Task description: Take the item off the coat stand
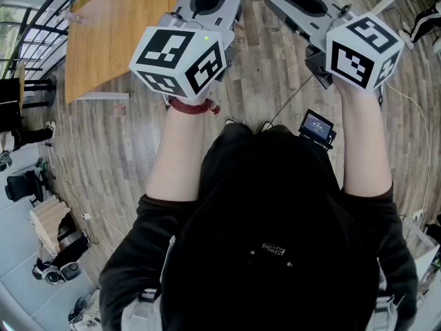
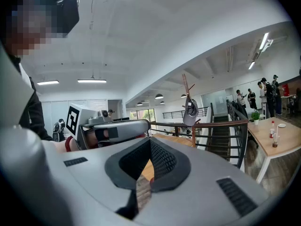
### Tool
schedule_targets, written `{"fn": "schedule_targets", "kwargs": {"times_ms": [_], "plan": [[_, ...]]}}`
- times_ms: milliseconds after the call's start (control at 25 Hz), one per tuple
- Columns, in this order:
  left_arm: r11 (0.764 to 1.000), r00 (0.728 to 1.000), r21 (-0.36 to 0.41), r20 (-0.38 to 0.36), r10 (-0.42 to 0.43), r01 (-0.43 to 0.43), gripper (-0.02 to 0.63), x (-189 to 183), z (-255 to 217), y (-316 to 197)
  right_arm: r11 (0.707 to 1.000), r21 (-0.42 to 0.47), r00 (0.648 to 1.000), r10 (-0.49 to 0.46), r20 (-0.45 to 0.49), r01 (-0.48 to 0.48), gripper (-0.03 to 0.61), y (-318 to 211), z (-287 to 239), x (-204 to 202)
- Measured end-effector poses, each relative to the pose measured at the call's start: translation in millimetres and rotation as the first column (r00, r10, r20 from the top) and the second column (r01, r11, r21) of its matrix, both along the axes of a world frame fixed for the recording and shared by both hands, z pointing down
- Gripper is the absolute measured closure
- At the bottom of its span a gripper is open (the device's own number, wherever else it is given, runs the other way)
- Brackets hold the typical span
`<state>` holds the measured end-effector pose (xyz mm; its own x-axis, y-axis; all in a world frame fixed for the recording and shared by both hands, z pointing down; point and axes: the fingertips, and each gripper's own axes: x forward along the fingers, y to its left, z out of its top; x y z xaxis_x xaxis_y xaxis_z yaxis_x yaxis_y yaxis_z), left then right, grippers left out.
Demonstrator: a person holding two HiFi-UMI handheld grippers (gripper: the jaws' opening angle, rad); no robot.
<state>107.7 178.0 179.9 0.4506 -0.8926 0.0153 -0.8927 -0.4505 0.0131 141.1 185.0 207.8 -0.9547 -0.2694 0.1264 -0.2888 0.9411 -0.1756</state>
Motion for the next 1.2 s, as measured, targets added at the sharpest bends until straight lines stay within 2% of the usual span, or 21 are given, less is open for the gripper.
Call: {"fn": "schedule_targets", "kwargs": {"times_ms": [240, 440, 560, 760, 960, 1200], "plan": [[1.000, 1.000, 0.002, 0.001, 0.009, -0.009, 0.609, 1.7, -1.3, 3.5, 0.999, -0.009, 0.999, -0.032, 0.002, 0.032, 0.561, 3.8, -0.3, -3.4], [1.000, 0.999, 0.015, -0.037, 0.026, -0.026, 0.609, 4.0, -8.4, 17.6, 0.998, -0.029, 0.998, -0.056, 0.040, 0.057, 0.561, 6.5, -4.7, -4.9], [0.999, 1.000, 0.041, -0.009, 0.014, -0.013, 0.609, 4.1, -10.9, 29.5, 0.997, -0.035, 0.996, -0.070, 0.062, 0.073, 0.561, 8.5, -8.4, -5.7], [0.999, 1.000, 0.028, -0.002, -0.020, 0.020, 0.609, -6.4, -15.3, 36.1, 0.994, -0.038, 0.991, -0.100, 0.089, 0.104, 0.561, 14.2, -17.5, -10.6], [1.000, 0.997, 0.013, 0.075, -0.014, 0.013, 0.609, -4.1, -31.0, 33.8, 0.995, -0.022, 0.991, -0.094, 0.099, 0.097, 0.561, 12.5, -33.3, -18.2], [0.999, 0.999, -0.012, -0.002, 0.046, -0.046, 0.609, 10.3, -39.0, 15.7, 0.998, -0.025, 0.996, -0.047, 0.079, 0.049, 0.561, 4.2, -38.4, -0.8]]}}
